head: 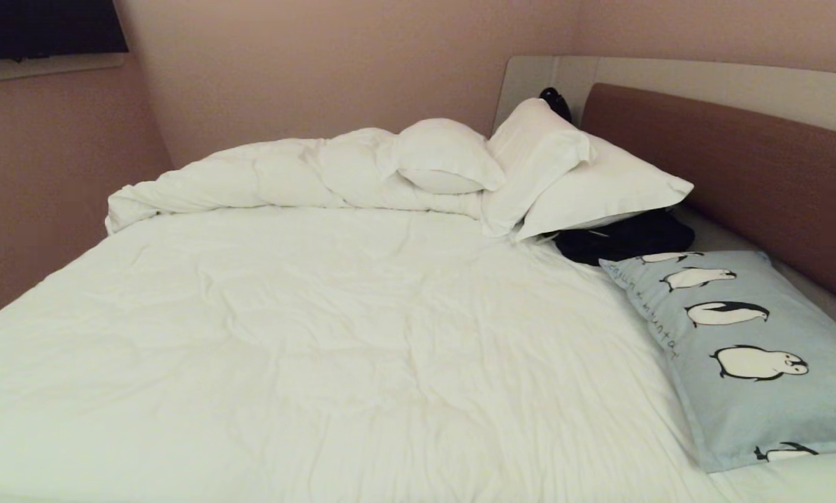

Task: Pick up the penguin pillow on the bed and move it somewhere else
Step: Pick up the pillow

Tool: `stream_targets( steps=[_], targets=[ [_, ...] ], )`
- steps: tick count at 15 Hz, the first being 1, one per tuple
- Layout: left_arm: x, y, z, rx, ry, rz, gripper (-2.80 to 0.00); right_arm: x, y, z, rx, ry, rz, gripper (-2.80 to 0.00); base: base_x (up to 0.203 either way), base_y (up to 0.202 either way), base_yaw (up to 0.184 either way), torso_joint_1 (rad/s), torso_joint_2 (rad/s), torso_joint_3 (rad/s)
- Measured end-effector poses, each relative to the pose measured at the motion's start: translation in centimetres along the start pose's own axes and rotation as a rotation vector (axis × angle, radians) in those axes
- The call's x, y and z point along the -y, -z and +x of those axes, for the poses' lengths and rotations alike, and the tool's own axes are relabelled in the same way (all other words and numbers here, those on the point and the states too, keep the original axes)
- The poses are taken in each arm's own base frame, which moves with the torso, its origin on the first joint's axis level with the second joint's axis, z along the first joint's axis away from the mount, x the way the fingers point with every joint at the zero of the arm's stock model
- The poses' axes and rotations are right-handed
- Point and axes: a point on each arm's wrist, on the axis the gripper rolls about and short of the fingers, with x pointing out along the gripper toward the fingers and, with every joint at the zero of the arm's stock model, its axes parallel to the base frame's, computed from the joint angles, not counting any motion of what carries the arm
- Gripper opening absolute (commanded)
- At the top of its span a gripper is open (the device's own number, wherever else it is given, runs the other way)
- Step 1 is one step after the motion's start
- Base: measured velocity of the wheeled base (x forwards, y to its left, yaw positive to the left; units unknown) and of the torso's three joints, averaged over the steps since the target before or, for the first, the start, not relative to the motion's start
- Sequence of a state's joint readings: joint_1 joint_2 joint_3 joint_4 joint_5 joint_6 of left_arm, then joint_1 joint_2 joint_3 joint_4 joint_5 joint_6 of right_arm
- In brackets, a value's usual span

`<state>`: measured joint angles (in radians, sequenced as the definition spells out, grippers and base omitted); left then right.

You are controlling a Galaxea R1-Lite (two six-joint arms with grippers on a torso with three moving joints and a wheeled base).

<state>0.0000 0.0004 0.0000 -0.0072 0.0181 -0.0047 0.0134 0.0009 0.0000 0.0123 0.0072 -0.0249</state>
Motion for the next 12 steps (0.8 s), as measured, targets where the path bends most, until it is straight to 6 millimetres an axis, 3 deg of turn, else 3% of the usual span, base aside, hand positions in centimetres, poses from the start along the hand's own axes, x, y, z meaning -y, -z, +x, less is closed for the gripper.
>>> stream_targets(
  steps=[12],
  targets=[
    [0.0,0.0,0.0,0.0,0.0,0.0,-2.8,0.0,0.0,0.0,0.0,0.0,0.001,-2.8,0.0,0.0,0.0,0.0,0.0,0.0]
  ],
)
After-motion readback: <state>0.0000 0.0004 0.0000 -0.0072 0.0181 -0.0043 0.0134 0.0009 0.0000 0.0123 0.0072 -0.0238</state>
